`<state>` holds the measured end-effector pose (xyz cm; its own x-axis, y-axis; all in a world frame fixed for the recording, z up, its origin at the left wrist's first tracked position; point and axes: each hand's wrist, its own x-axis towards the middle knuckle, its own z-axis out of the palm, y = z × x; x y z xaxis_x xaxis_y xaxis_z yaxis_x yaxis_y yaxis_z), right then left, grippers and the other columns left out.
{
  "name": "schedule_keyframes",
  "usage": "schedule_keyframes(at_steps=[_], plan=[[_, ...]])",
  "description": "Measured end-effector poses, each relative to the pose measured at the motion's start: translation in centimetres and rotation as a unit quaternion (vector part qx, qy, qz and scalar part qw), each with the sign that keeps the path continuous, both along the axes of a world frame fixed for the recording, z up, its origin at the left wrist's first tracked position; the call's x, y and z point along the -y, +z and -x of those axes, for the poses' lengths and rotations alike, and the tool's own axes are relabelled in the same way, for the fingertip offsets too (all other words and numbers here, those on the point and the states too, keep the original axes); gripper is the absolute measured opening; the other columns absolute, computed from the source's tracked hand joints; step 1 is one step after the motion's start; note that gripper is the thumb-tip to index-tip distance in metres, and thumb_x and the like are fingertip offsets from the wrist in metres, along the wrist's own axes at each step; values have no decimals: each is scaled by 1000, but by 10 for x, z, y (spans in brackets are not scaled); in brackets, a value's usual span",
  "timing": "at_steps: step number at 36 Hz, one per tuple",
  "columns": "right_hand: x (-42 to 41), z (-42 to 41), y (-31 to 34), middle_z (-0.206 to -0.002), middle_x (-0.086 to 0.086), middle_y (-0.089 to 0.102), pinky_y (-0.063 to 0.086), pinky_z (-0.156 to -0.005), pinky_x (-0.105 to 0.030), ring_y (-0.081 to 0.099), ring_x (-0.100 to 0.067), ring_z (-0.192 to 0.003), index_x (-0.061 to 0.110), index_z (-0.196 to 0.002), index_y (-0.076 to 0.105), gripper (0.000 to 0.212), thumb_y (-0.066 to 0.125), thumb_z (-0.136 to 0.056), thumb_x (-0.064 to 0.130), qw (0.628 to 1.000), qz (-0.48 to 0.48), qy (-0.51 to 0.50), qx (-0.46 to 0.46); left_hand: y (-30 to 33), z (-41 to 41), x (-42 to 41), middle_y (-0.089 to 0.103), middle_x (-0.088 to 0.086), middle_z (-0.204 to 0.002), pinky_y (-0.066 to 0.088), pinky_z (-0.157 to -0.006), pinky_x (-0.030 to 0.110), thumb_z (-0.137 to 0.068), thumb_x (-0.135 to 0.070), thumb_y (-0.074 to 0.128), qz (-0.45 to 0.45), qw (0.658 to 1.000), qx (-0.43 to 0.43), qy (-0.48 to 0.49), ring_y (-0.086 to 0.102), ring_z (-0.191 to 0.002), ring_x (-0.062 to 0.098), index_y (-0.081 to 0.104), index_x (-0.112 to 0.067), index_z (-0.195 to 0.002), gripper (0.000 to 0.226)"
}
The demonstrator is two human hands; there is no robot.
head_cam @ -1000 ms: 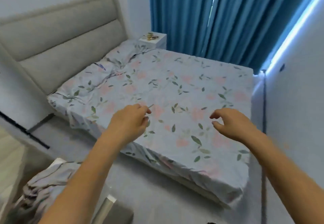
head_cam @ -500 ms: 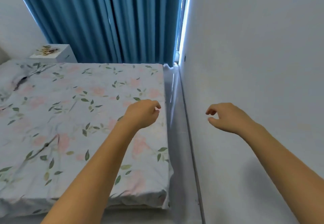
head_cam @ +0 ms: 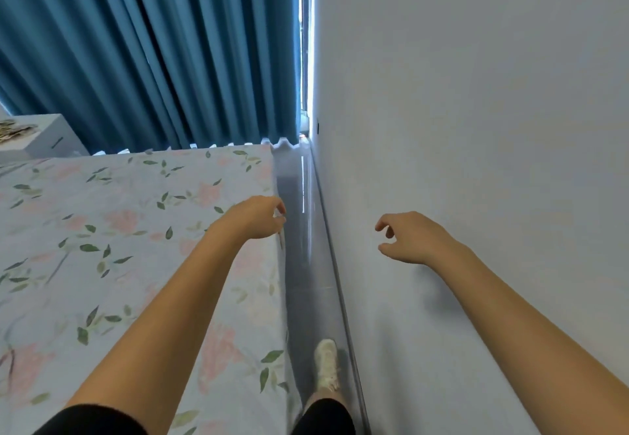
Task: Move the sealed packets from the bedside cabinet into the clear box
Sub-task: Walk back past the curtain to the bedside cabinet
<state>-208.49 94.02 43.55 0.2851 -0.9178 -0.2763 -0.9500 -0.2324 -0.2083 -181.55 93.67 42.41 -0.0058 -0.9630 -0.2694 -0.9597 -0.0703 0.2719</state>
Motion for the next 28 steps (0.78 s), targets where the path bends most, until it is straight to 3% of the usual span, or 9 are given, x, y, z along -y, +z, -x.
schedule_keyframes(at_steps=[5,14,28], plan=[[104,-36,-22,-120,3,60,49,-89,-34,55,-19,-111,29,-131,47,48,58,-85,32,1000,6,12,8,-25,-18,97,51,6,-136,47,-91,37,-100,-34,40,46,999,4,27,54,-114,26,41,-27,-135,36],[343,-101,-34,-122,0,61,46,-90,-36,54,-23,-113,25,-131,49,42,50,-90,32,998,53,32,-17,-32,-103,296,55,5,-132,47,-88,37,-99,-34,38,9,997,46,69,55,-112,25,42,-26,-136,38],[592,-147,-27,-117,1,63,47,-81,-30,56,-20,-110,25,-131,49,42,54,-90,32,1000,23,-8,17,-32,-187,528,57,0,-128,47,-86,37,-98,-34,41,37,994,44,90,55,-111,24,47,-28,-132,35]])
